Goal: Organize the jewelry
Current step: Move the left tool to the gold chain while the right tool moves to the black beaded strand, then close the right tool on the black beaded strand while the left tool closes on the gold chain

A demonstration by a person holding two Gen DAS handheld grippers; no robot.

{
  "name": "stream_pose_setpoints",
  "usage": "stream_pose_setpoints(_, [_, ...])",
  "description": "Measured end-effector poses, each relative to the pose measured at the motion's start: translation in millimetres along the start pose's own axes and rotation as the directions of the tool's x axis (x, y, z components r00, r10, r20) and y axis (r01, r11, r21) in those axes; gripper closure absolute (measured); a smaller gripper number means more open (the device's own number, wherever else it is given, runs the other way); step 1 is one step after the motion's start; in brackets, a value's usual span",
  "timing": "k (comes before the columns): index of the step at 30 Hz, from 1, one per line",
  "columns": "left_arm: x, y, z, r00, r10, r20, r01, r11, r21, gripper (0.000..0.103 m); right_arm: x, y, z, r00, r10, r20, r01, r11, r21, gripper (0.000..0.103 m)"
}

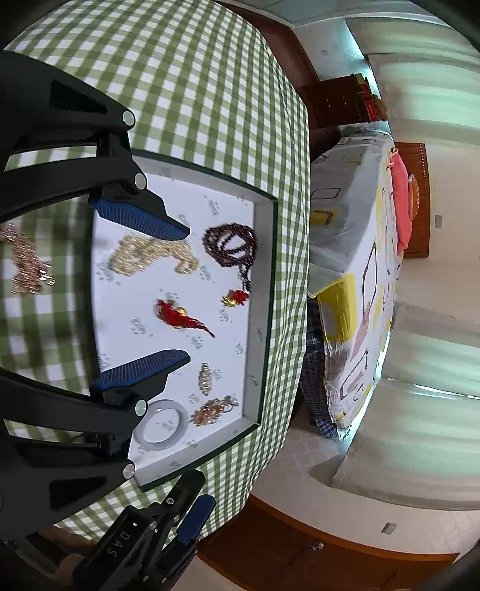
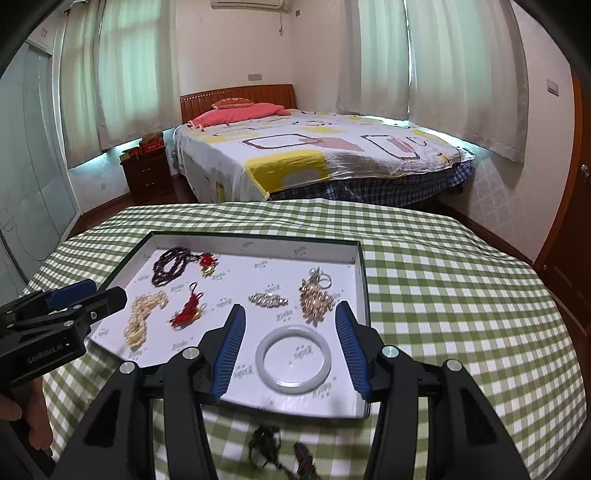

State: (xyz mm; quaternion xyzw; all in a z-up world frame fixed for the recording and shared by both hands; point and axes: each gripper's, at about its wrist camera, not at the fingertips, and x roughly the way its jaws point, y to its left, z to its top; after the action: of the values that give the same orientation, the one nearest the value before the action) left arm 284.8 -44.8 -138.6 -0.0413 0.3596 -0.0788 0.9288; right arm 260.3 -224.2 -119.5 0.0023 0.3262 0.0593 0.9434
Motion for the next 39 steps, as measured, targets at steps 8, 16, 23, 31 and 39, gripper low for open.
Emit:
stream_pose_setpoints(8, [-25.2,13.4,-24.7,1.0,0.018,-0.004,-0.018,1.0,-0.022,0.043,-17.8,9.6,-24.4,1.0,0.006,-0.019,-0.006,1.0,-0.01,0.053])
stream_pose_setpoints(16, [-43.1,25.0,-47.2,0.999,0.048,-0.012,-0.048,0.998,-0.029,0.043,-29.3,13.4,-43.7,0.999,0.003,-0.035,-0.003,1.0,-0.014,0.053])
stream_pose_setpoints(23, [-52.5,32.5,-65.4,0.998,0.062,-0.028,-0.063,0.997,-0.035,0.043,-35.7,11.9,-57.1,0.999,-0.003,-0.048,0.002,1.0,-0.007,0.053])
stream_pose_setpoints(31, [-52.8,43.8,-86.2,0.994,0.082,-0.07,-0.086,0.995,-0.052,0.043,-30.6,7.6,-79.4,0.995,-0.007,-0.097,0.007,1.0,0.002,0.053])
stream_pose_setpoints(39, [-44.1,48.2,-91.2,0.992,0.089,-0.091,-0.094,0.994,-0.062,0.043,-14.1,6.5,-88.5,0.99,-0.01,-0.139,0.01,1.0,0.0,0.053])
